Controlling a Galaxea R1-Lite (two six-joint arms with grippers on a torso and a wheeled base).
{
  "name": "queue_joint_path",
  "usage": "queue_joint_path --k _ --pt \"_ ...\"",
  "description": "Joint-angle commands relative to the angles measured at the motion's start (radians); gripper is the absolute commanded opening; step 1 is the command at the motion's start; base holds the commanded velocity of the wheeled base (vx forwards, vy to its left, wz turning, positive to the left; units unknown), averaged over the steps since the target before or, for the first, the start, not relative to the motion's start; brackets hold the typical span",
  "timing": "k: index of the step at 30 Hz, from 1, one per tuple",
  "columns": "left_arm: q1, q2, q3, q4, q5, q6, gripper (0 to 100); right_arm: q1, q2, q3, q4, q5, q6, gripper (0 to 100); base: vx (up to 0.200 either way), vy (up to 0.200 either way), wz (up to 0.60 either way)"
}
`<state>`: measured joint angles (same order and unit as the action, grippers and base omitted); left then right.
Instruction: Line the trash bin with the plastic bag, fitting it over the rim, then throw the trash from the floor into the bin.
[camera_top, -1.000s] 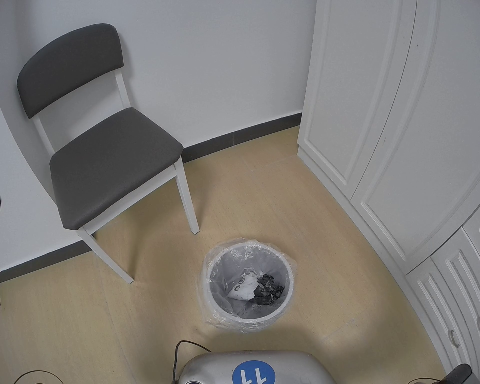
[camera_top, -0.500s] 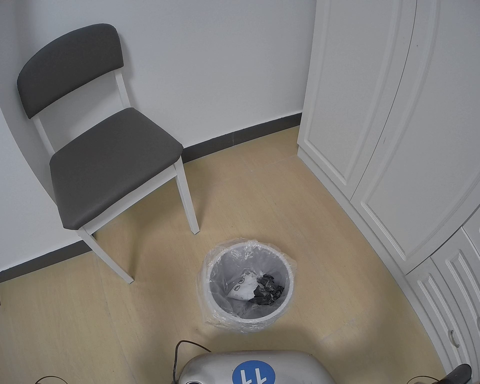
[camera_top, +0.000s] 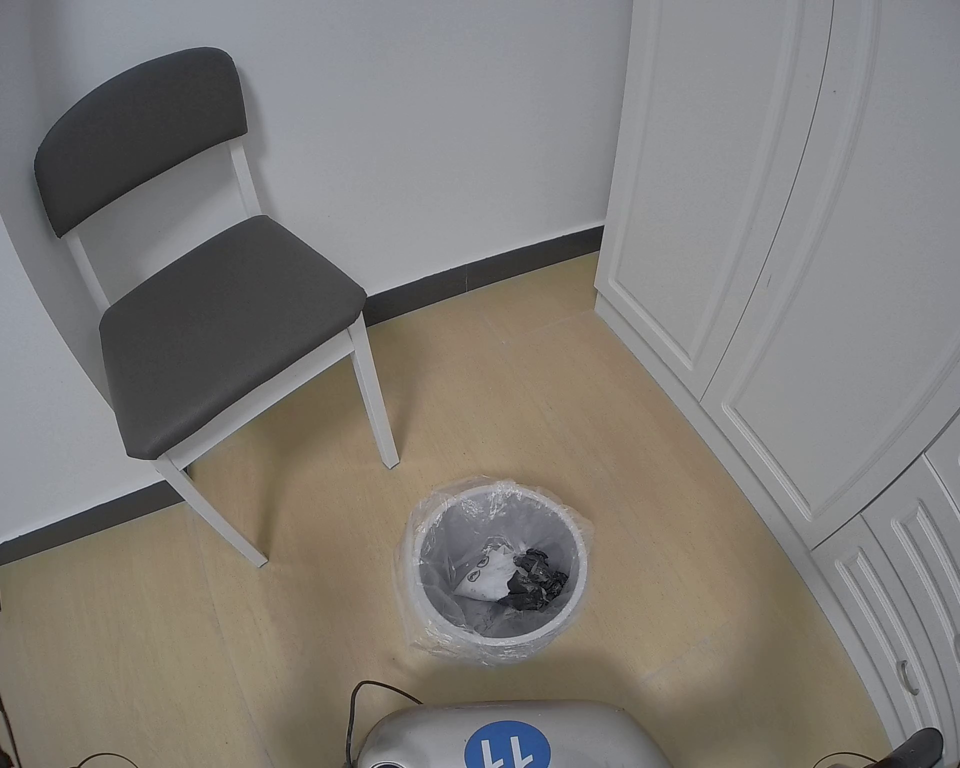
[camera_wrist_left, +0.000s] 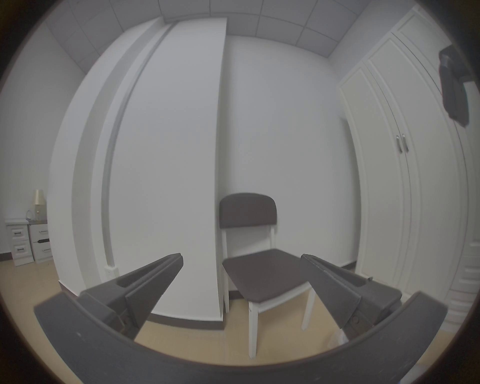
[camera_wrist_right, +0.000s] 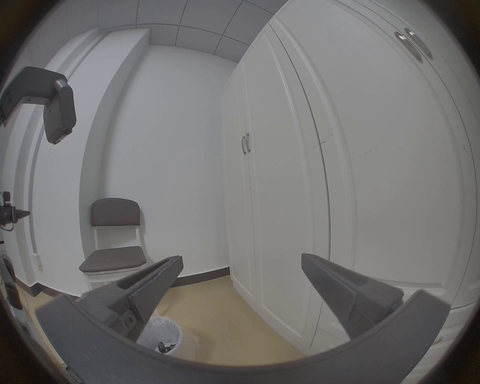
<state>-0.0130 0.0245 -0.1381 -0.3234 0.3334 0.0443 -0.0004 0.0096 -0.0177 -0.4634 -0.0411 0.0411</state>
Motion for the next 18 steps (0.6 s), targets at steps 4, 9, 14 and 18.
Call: queue_joint_path --k 4,9,14,18 --pt "0.001 -0.024 0.138 0.004 -0.105 -0.007 100 -0.001 -0.01 0.018 0.009 0.001 0.0 100 0.0 0.0 0.0" --pt "0.001 -0.024 0.138 0.152 -0.18 -0.049 100 -0.001 -0.01 0.018 0.009 -0.017 -0.003 100 0.0 0.0 0.0" --pt "0.001 -0.024 0.138 0.262 -0.188 -0.061 100 -0.001 -0.01 0.018 0.035 -0.066 -0.046 100 0.0 0.0 0.0" --pt "0.001 -0.024 0.138 0.282 -0.274 -0.087 100 -0.001 -0.01 0.018 0.149 -0.118 -0.058 100 0.0 0.0 0.0"
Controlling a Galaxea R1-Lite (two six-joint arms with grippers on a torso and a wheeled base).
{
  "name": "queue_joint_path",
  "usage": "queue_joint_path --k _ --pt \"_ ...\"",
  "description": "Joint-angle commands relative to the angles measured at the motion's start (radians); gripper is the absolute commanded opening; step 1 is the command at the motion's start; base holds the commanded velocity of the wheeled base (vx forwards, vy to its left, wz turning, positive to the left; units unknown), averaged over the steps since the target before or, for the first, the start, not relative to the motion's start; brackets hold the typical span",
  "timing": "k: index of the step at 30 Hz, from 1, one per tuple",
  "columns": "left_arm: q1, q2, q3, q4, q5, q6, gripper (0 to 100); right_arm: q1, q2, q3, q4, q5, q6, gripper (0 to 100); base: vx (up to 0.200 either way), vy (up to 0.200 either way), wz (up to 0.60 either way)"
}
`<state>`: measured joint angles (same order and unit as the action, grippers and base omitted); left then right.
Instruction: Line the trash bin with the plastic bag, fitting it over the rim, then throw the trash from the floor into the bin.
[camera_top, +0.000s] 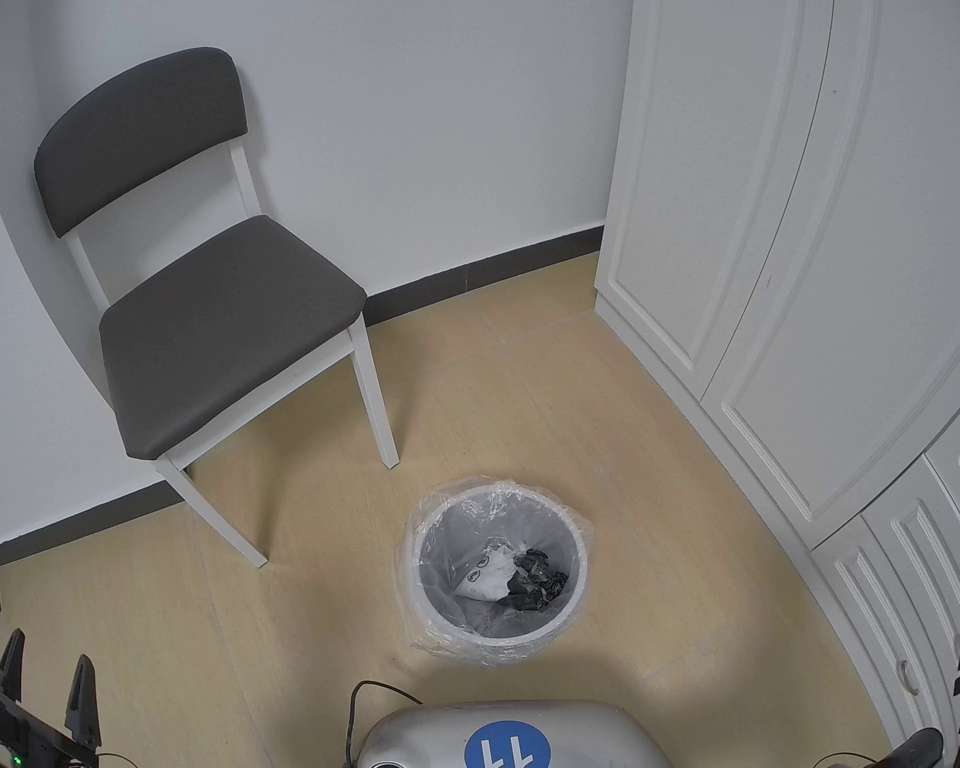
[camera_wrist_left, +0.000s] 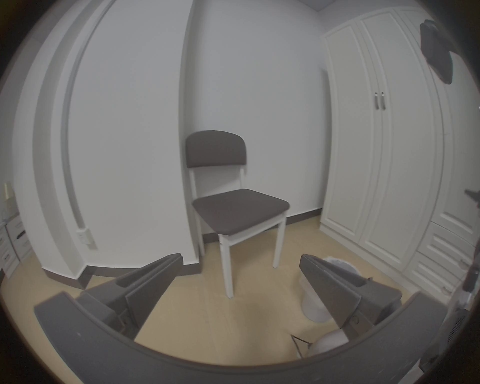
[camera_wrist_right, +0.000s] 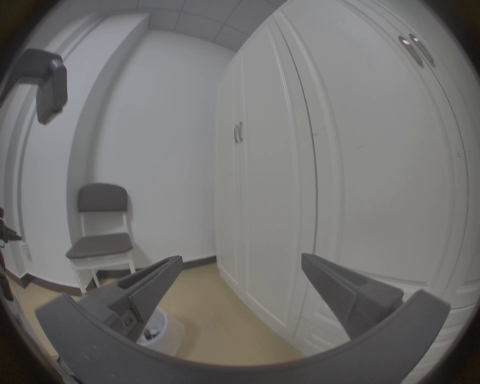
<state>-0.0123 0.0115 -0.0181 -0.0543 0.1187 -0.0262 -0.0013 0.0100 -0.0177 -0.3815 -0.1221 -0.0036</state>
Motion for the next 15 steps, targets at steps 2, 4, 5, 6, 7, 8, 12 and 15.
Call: queue_joint_path --k 2,4,5,6,7,8,12,15 --pt "0.002 -0.011 0.018 0.044 -0.11 -0.008 100 0.0 -0.01 0.018 0.125 -0.056 -0.013 100 0.0 0.0 0.0" --pt "0.0 -0.011 0.015 0.068 -0.131 0.025 100 0.0 -0.01 0.018 0.173 -0.06 -0.013 100 0.0 0.0 0.0" --pt "0.0 -0.011 0.015 0.068 -0.131 0.025 100 0.0 -0.01 0.018 0.173 -0.06 -0.013 100 0.0 0.0 0.0" --pt "0.002 -0.011 0.018 0.059 -0.131 0.028 100 0.0 -0.01 0.018 0.194 -0.06 -0.012 100 0.0 0.0 0.0" --pt "0.0 -0.011 0.018 0.056 -0.131 0.026 100 0.0 -0.008 0.018 0.222 -0.06 -0.012 100 0.0 0.0 0.0" --pt "0.0 -0.011 0.018 0.056 -0.129 0.025 100 0.0 -0.01 0.018 0.242 -0.06 -0.012 100 0.0 0.0 0.0" --pt "0.0 -0.011 0.018 0.054 -0.129 0.026 100 0.0 -0.01 0.016 0.314 -0.048 -0.007 100 0.0 0.0 0.0" --pt "0.0 -0.011 0.018 0.054 -0.129 0.026 100 0.0 -0.008 0.016 0.311 -0.031 -0.004 100 0.0 0.0 0.0"
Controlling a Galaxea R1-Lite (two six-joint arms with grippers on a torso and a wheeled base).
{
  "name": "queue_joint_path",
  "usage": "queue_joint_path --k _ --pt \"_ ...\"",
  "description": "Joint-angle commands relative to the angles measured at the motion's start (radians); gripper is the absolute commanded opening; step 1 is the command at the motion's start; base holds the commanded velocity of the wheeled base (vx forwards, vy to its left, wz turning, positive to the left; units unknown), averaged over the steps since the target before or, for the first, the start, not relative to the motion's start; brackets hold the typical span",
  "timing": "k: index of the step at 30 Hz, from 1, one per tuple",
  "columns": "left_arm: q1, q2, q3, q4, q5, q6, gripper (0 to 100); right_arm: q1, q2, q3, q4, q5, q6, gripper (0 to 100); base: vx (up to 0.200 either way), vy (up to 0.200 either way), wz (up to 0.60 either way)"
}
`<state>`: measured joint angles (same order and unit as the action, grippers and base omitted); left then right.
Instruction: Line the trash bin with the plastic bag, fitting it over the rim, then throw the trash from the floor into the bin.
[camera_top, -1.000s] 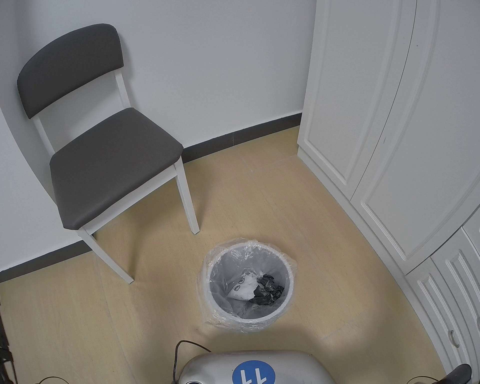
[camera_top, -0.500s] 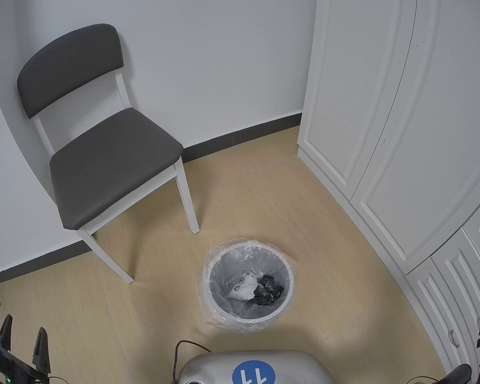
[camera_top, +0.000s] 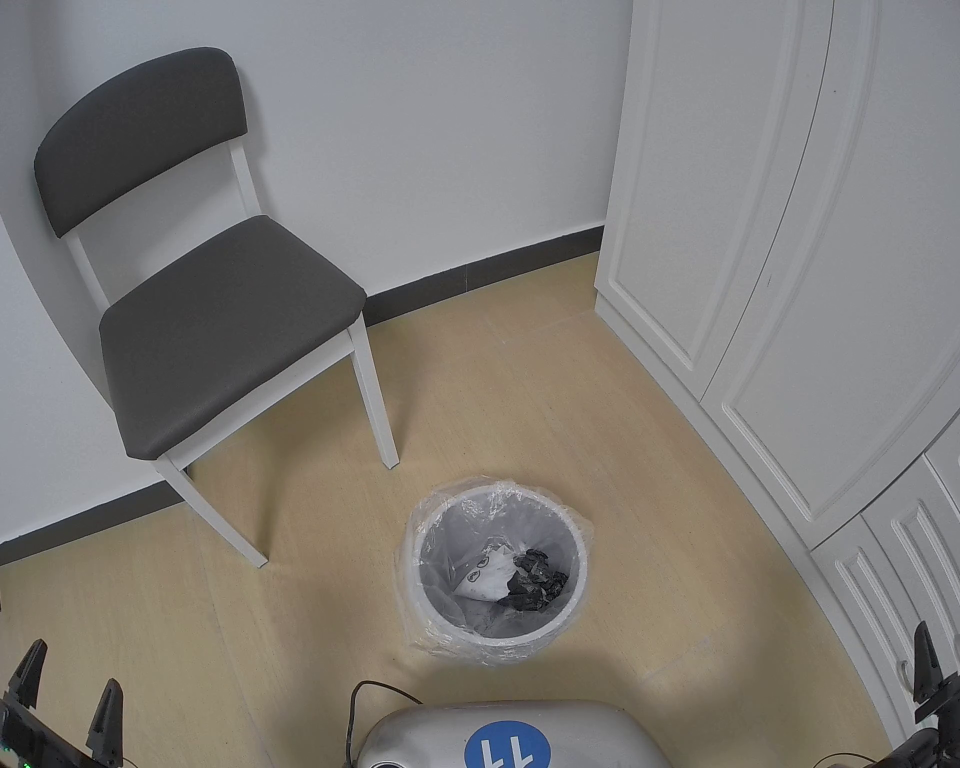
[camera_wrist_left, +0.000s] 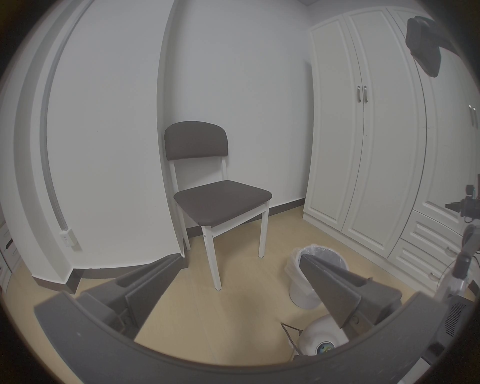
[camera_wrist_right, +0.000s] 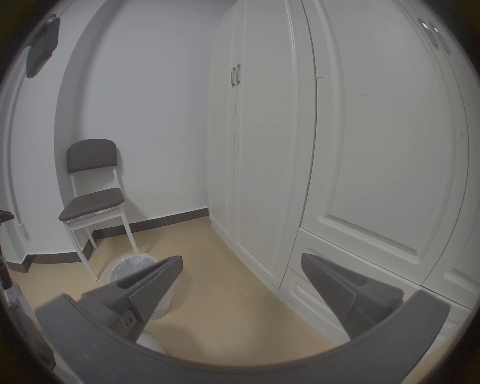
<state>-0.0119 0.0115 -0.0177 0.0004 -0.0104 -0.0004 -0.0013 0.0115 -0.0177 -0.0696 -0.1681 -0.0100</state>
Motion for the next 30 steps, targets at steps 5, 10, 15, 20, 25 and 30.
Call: queue_joint_path --k 5,10,15,20,25,30 --pt "0.0 -0.011 0.018 0.0 0.0 0.0 100 0.0 -0.011 0.016 0.001 0.091 -0.008 100 0.0 0.0 0.0" --pt "0.0 -0.011 0.018 0.0 -0.002 0.0 100 0.001 -0.011 0.016 0.076 0.188 -0.001 100 0.0 0.0 0.0" --pt "0.001 -0.011 0.018 0.0 0.0 0.0 100 0.001 -0.011 0.016 0.068 0.185 0.012 100 0.0 0.0 0.0" --pt "0.001 -0.011 0.018 0.0 -0.002 -0.001 100 0.001 -0.011 0.018 0.068 0.174 0.019 100 0.0 0.0 0.0" --pt "0.001 -0.011 0.018 0.0 0.0 0.0 100 0.001 -0.011 0.018 0.068 0.174 0.019 100 0.0 0.0 0.0" --pt "0.001 -0.011 0.018 0.0 0.0 0.0 100 0.001 -0.011 0.018 0.068 0.174 0.019 100 0.0 0.0 0.0"
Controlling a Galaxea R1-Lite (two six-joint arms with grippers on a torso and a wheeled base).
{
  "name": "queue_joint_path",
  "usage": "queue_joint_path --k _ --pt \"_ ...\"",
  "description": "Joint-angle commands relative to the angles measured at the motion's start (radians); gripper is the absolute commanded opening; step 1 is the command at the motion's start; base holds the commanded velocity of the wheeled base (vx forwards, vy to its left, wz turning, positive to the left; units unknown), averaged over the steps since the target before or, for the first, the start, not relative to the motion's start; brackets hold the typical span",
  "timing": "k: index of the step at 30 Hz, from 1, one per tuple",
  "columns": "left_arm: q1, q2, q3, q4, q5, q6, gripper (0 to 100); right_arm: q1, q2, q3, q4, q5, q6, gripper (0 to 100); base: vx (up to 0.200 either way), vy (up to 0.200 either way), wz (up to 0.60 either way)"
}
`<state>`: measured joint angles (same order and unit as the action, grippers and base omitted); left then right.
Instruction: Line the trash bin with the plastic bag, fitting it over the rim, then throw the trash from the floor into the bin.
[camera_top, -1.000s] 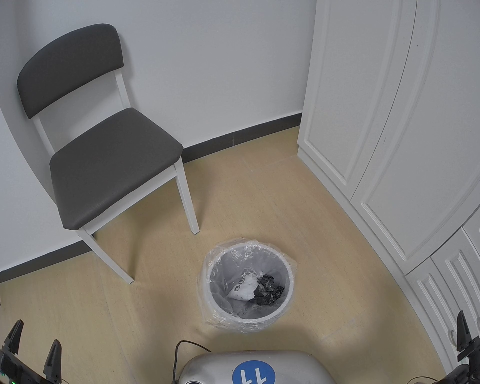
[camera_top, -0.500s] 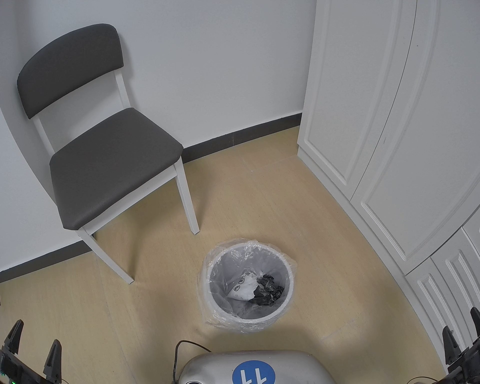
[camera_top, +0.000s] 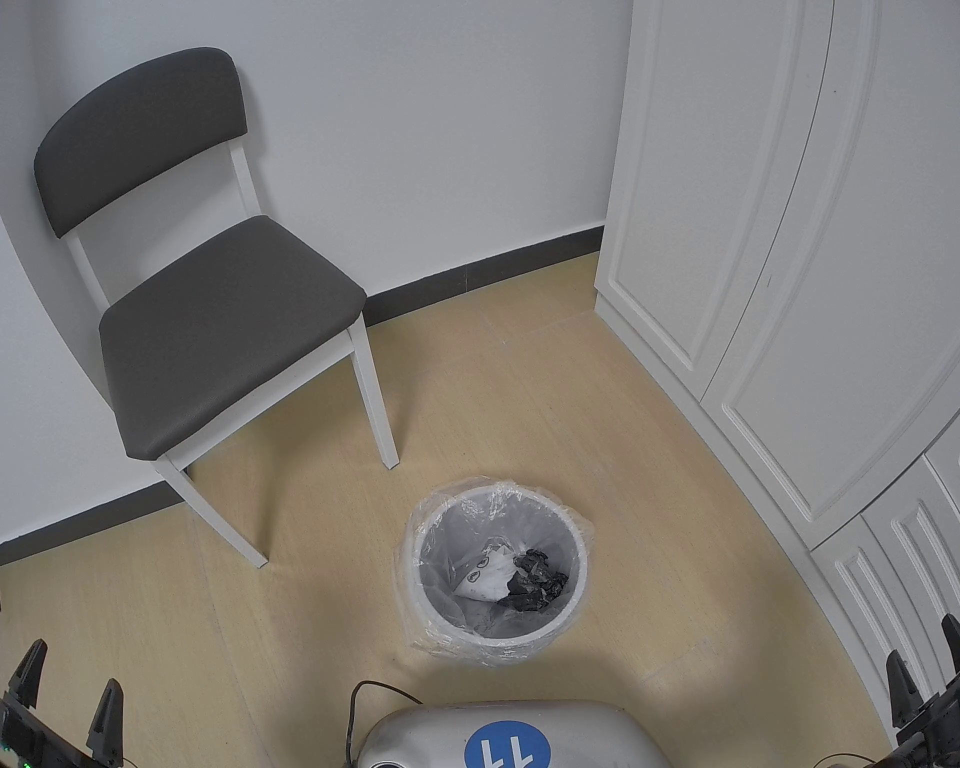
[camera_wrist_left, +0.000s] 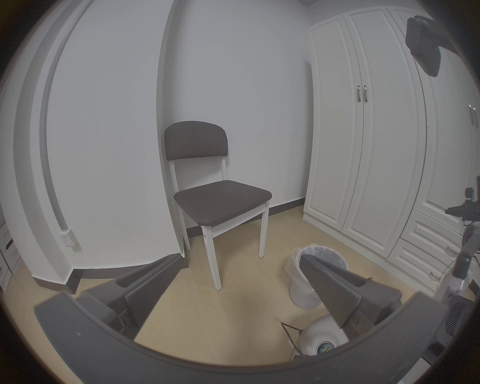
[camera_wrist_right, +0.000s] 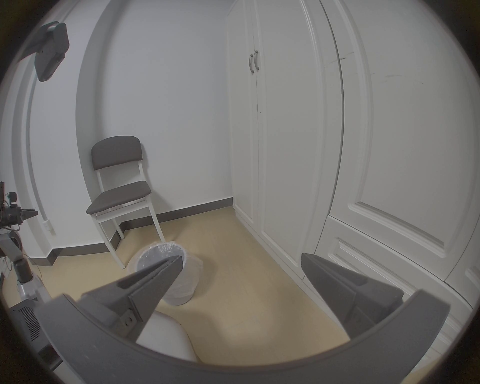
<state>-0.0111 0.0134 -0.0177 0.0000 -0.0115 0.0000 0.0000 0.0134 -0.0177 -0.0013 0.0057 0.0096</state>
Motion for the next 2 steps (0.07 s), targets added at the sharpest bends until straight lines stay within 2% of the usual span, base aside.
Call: queue_joint_path --k 1,2 --pt "0.0 -0.013 0.018 0.0 -0.001 0.0 100 0.0 -0.013 0.018 0.0 -0.001 0.0 100 0.0 0.0 0.0" --pt "0.0 -0.013 0.018 0.0 -0.001 0.0 100 0.0 -0.013 0.018 0.0 -0.001 0.0 100 0.0 0.0 0.0"
